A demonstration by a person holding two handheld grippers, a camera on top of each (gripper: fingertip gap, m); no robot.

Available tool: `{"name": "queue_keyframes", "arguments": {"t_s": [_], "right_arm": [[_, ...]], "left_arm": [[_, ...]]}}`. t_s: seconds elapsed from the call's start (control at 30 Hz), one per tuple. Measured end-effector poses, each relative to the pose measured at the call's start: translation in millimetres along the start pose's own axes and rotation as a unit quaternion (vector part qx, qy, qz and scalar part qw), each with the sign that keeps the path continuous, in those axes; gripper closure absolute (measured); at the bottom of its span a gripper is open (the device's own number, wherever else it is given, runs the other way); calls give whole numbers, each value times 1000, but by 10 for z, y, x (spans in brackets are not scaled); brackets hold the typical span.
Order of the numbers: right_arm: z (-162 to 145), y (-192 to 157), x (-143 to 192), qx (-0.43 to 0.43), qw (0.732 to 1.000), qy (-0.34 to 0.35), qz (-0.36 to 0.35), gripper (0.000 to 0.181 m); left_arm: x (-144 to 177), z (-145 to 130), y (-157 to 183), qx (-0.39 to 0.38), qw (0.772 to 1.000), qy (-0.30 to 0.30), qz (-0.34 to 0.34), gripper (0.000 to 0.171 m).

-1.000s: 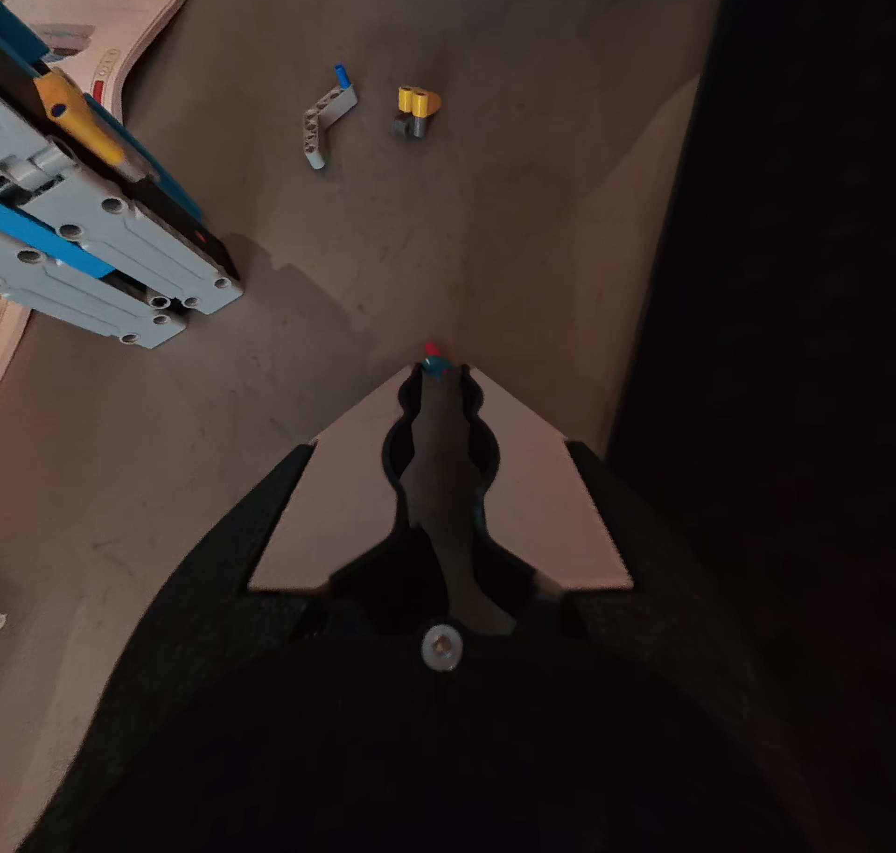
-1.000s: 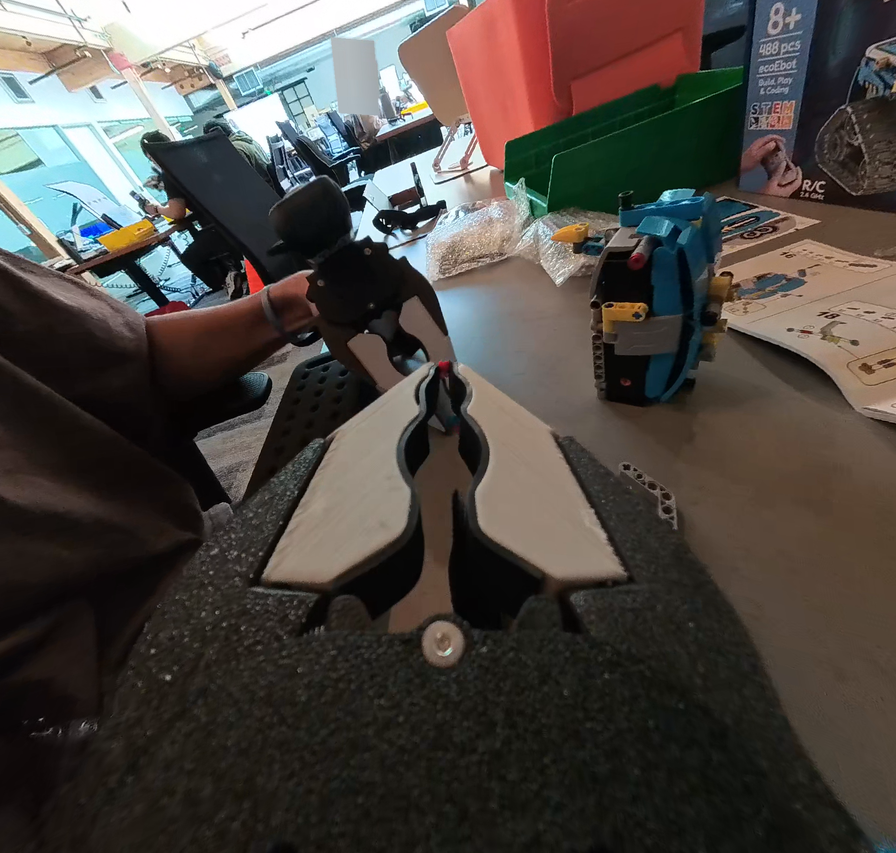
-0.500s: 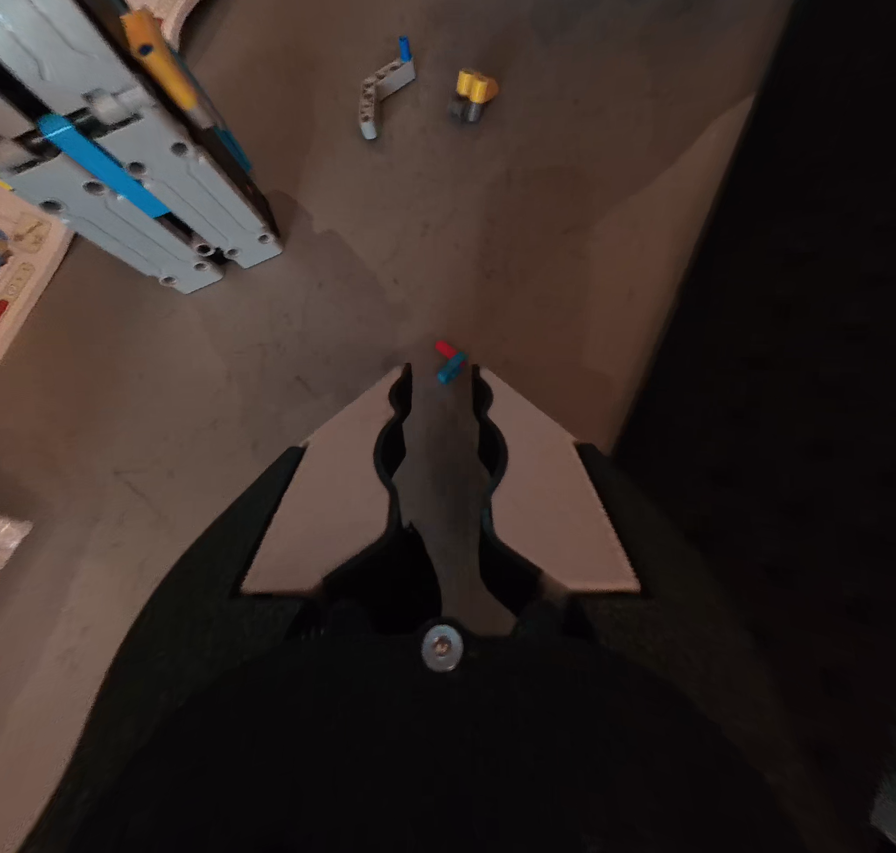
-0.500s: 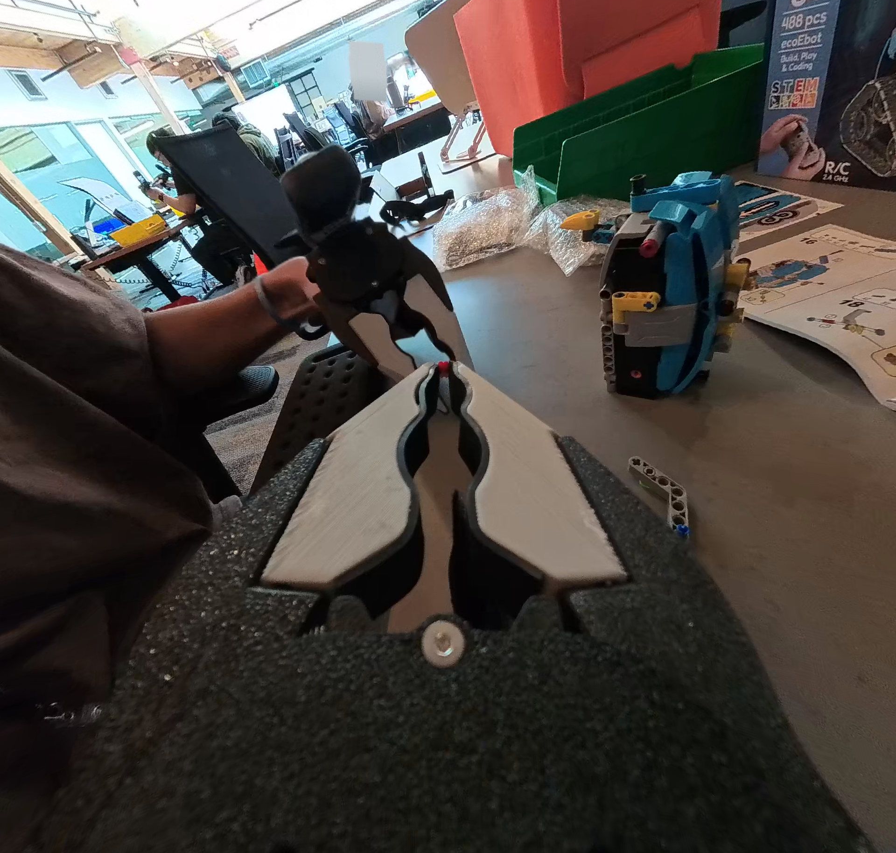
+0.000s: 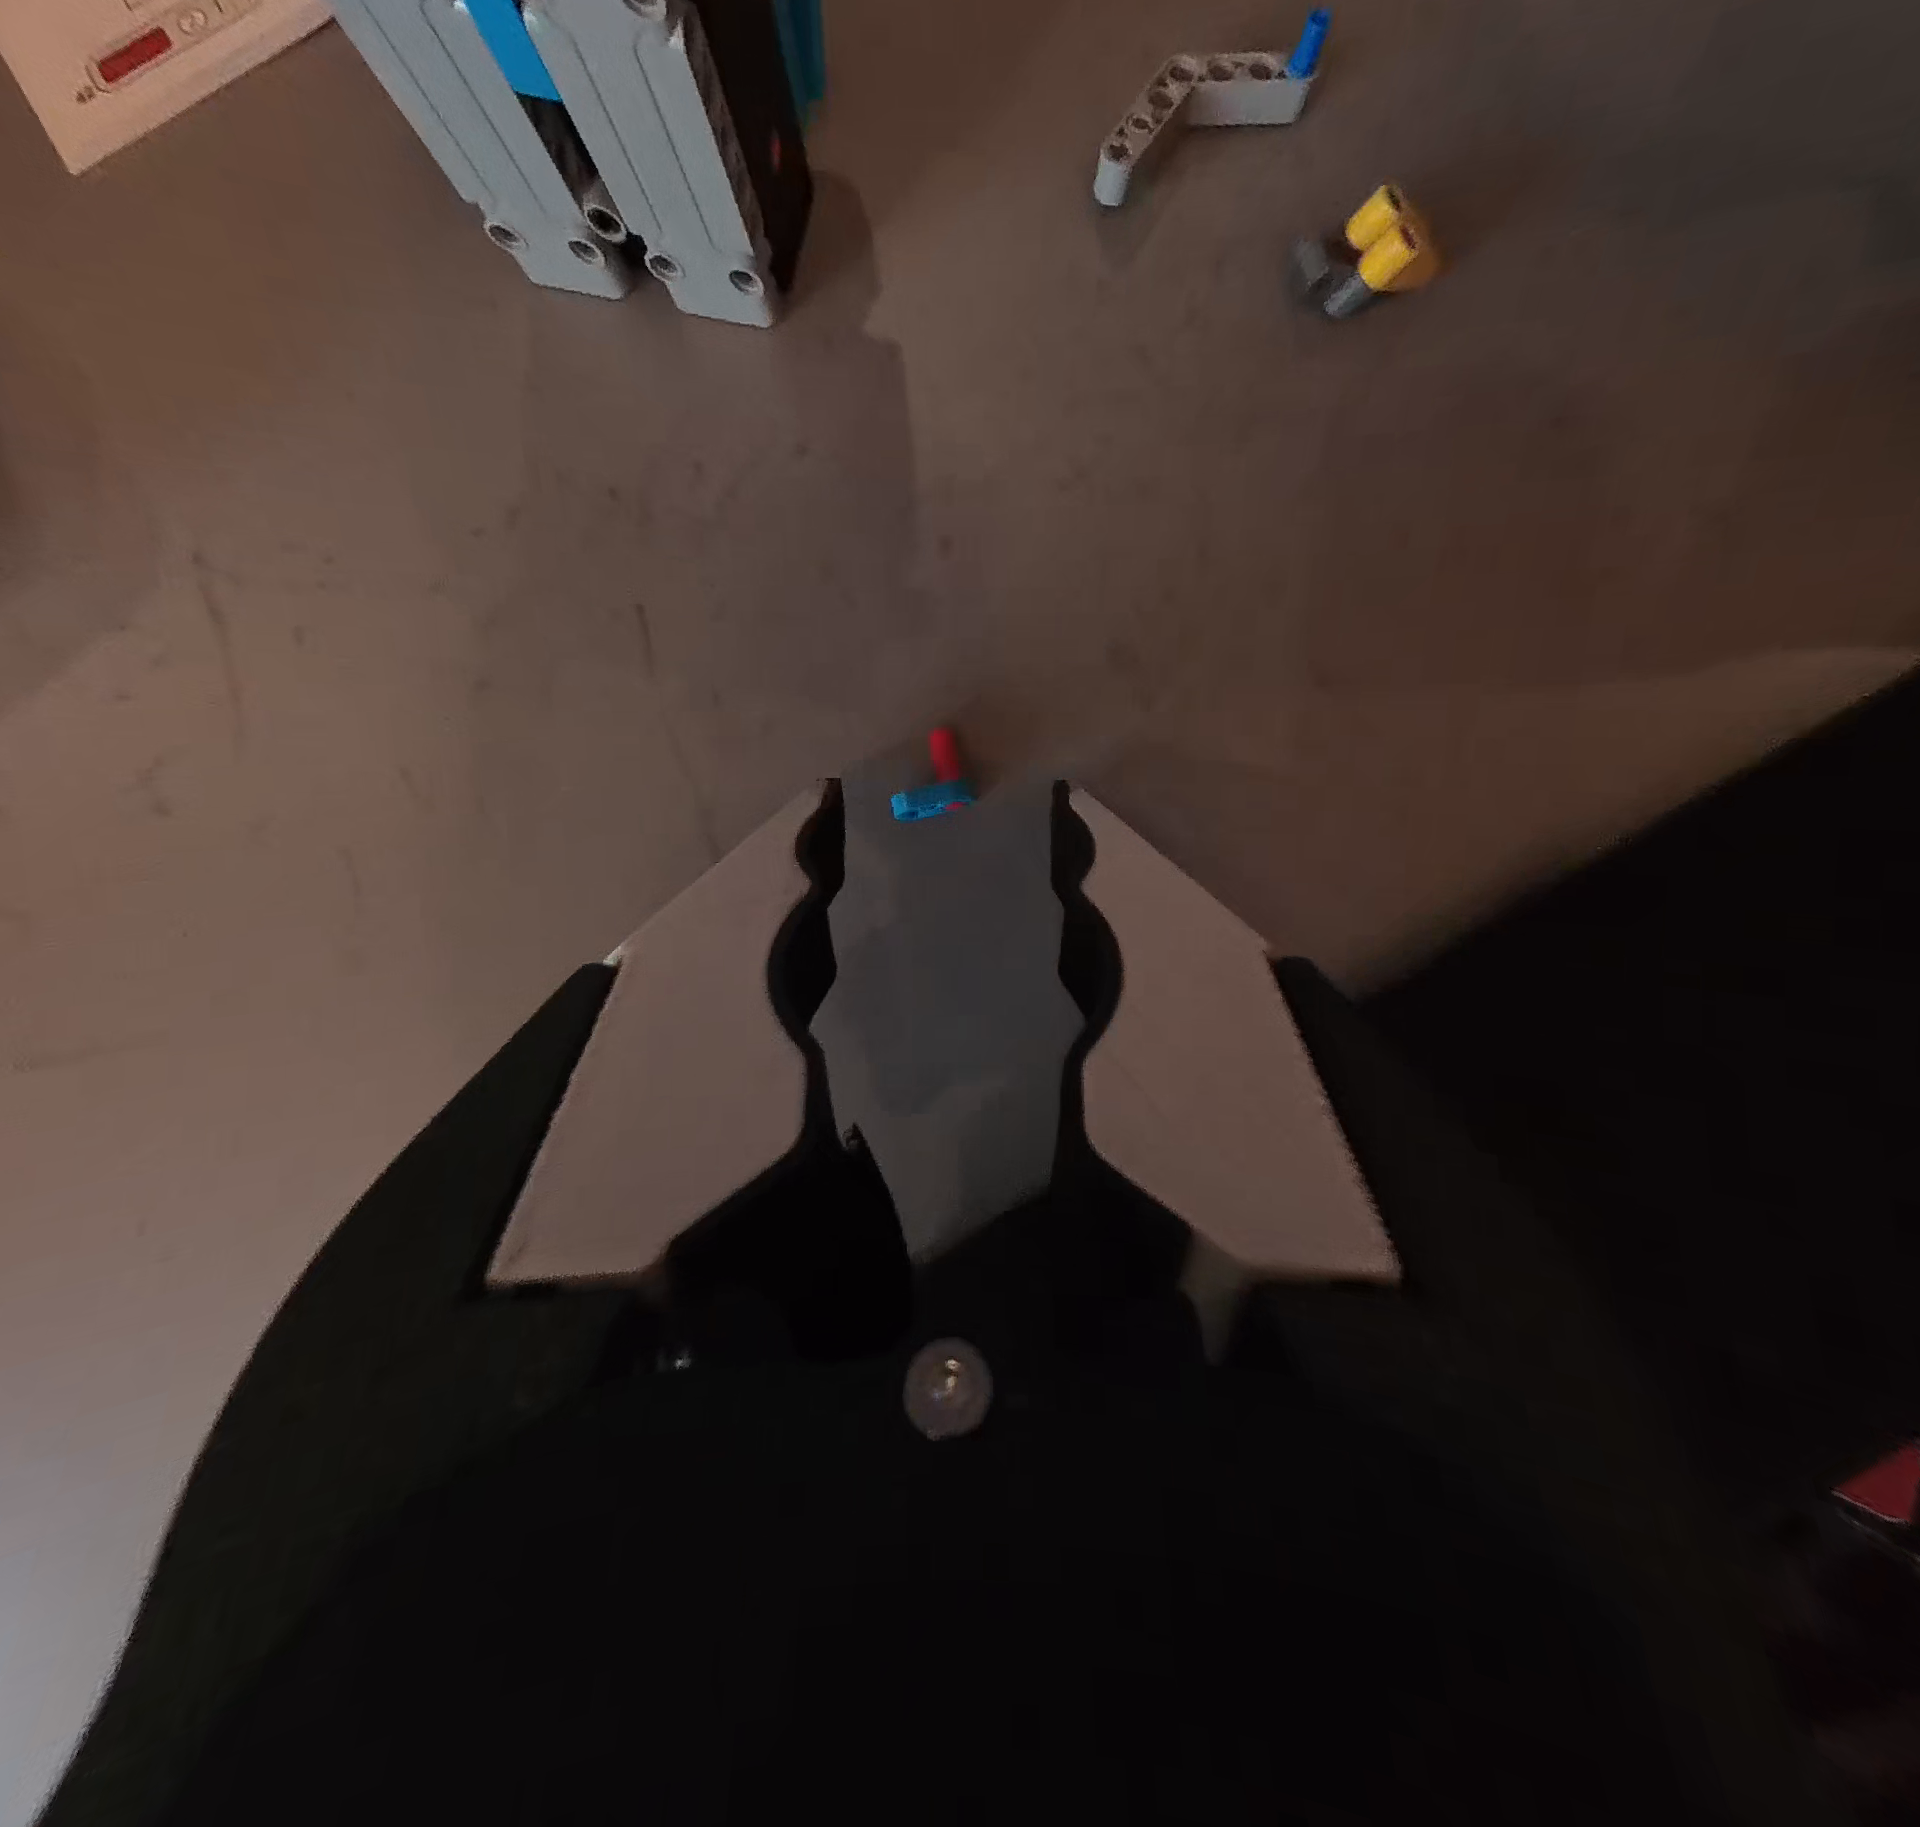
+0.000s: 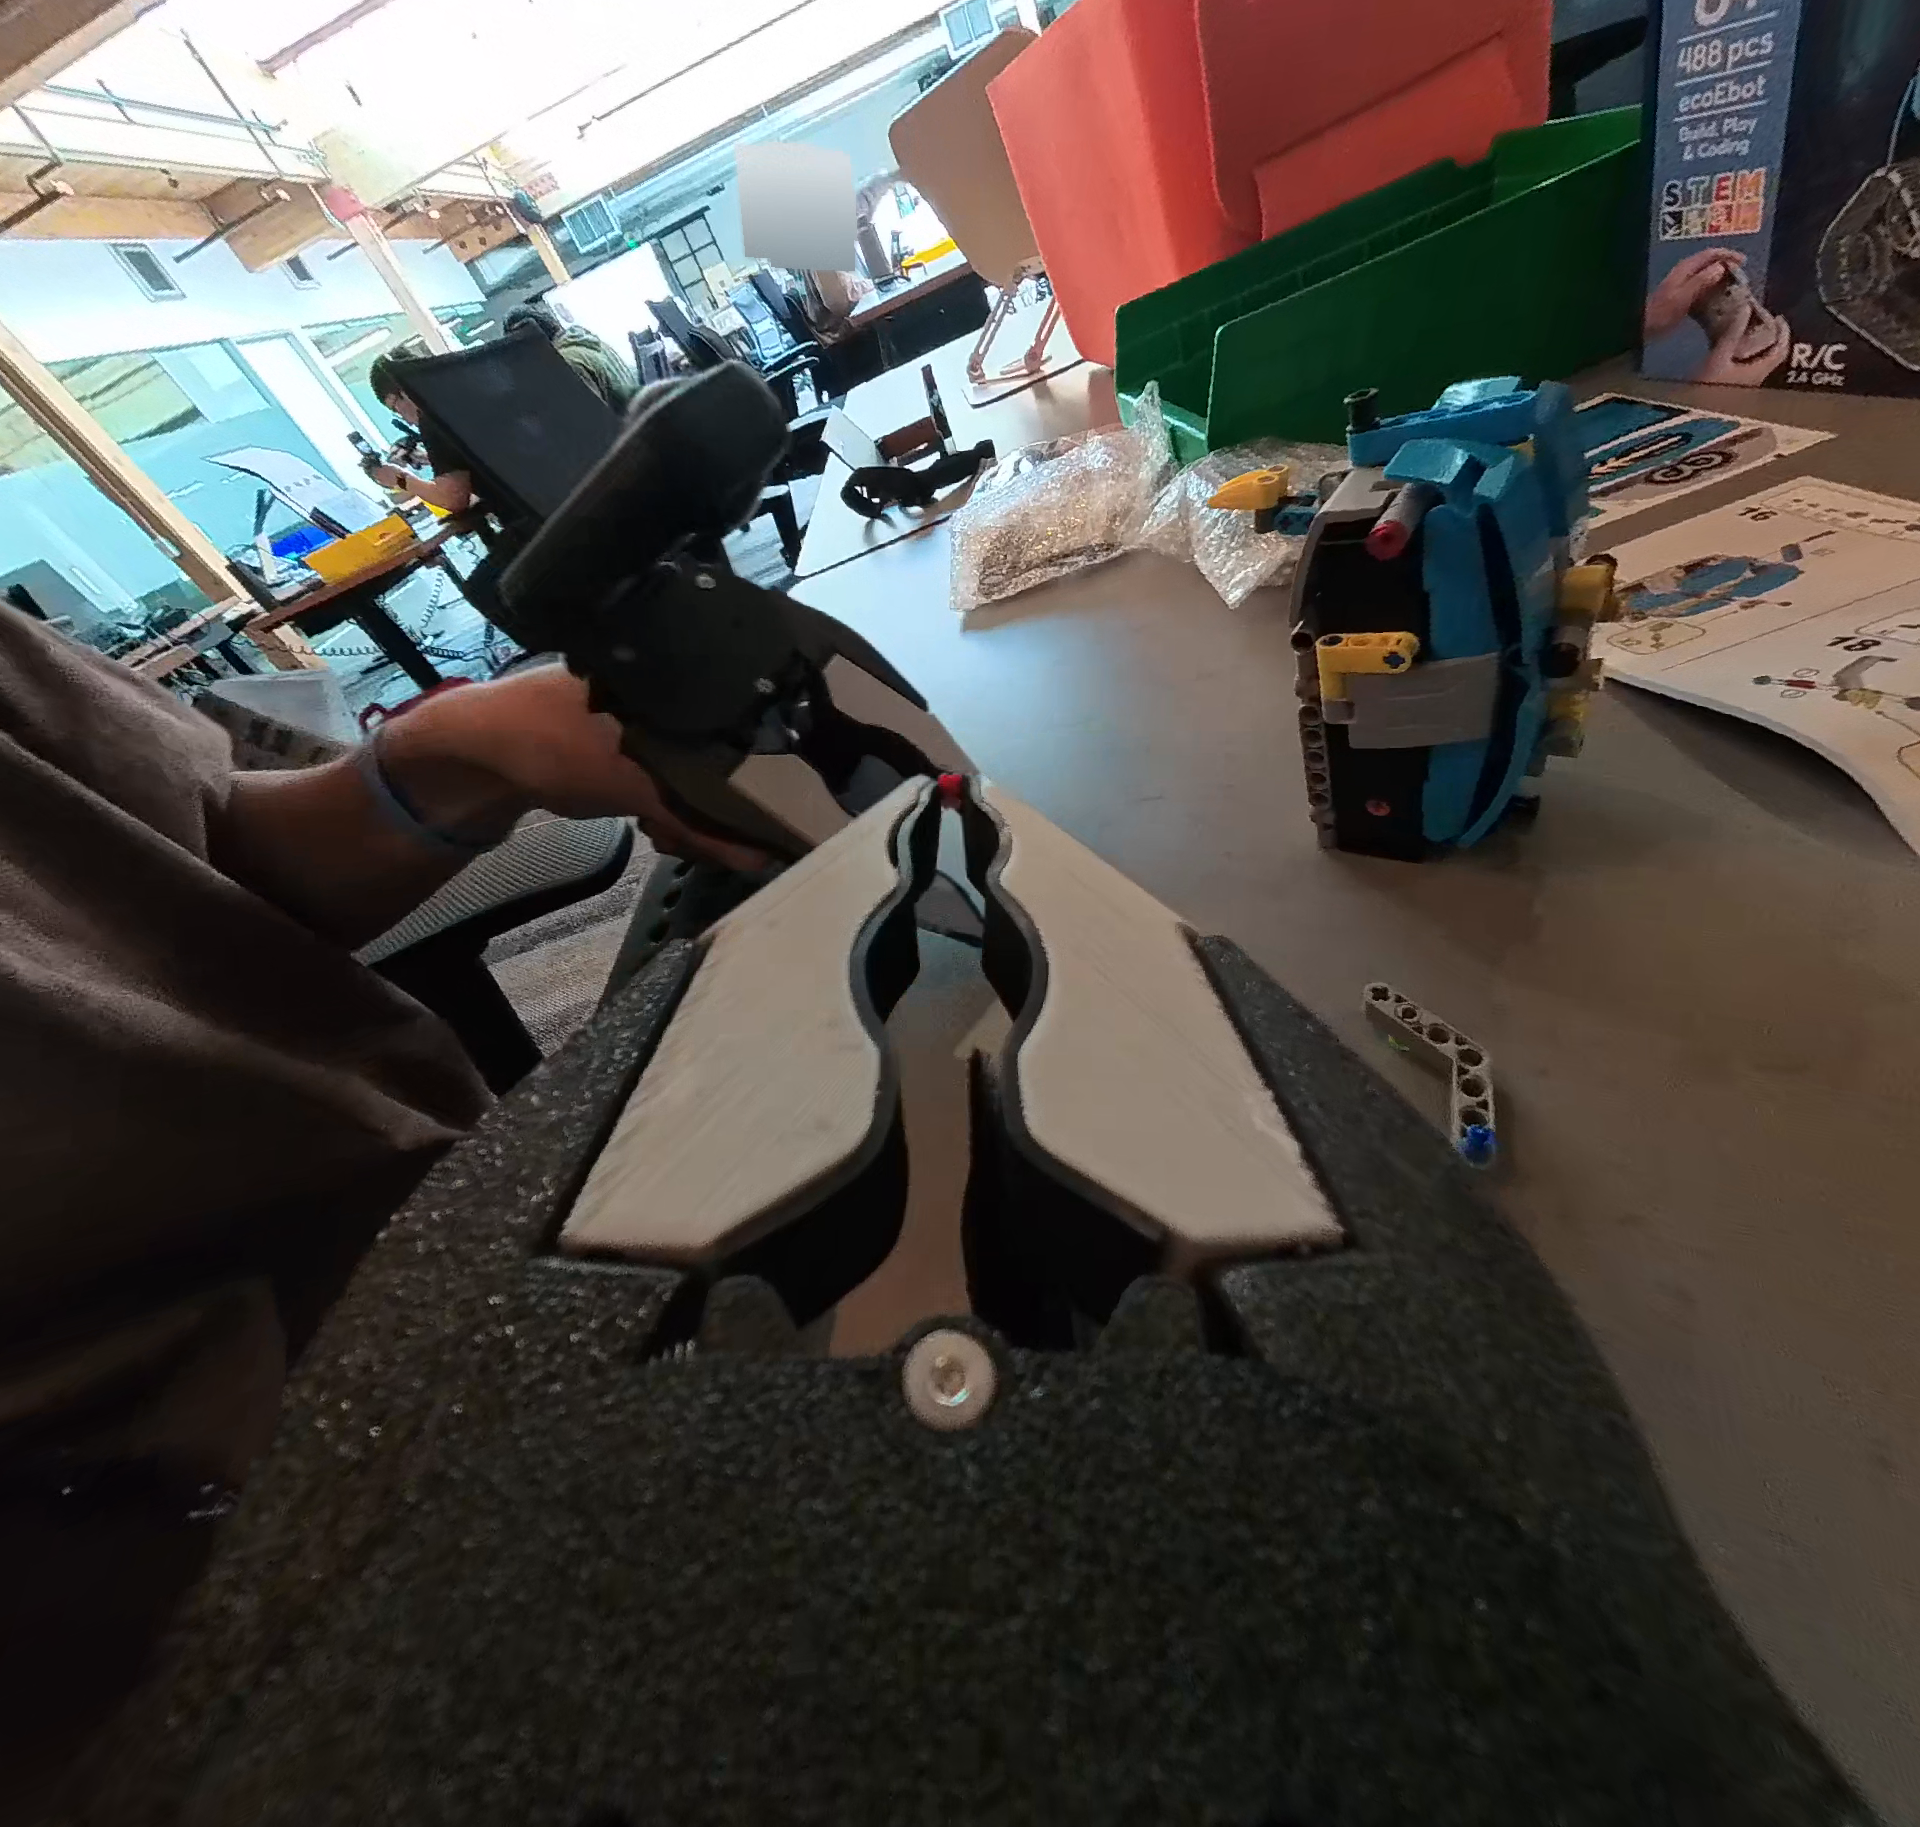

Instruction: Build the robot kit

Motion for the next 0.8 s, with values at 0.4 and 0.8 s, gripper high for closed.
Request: {"name": "queue_keyframes", "arguments": {"t_s": [0.4,0.8], "right_arm": [[15,27,25,-18,1000,7,10,177],[-8,-175,-97,29,998,-7,63,178]], "left_arm": [[-13,-25,-3,-29,999,-9,-22,157],[517,497,129,281,787,181,-518,157]]}}
Point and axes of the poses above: each gripper's, where its closed fingertips meet, x back along the fingers, z out of its top, y = z × x across the jaws, the point moved 6 cm from there along x, back along the fingers, and after that the axes turned 5 degrees about z, right-handed, at the moved point
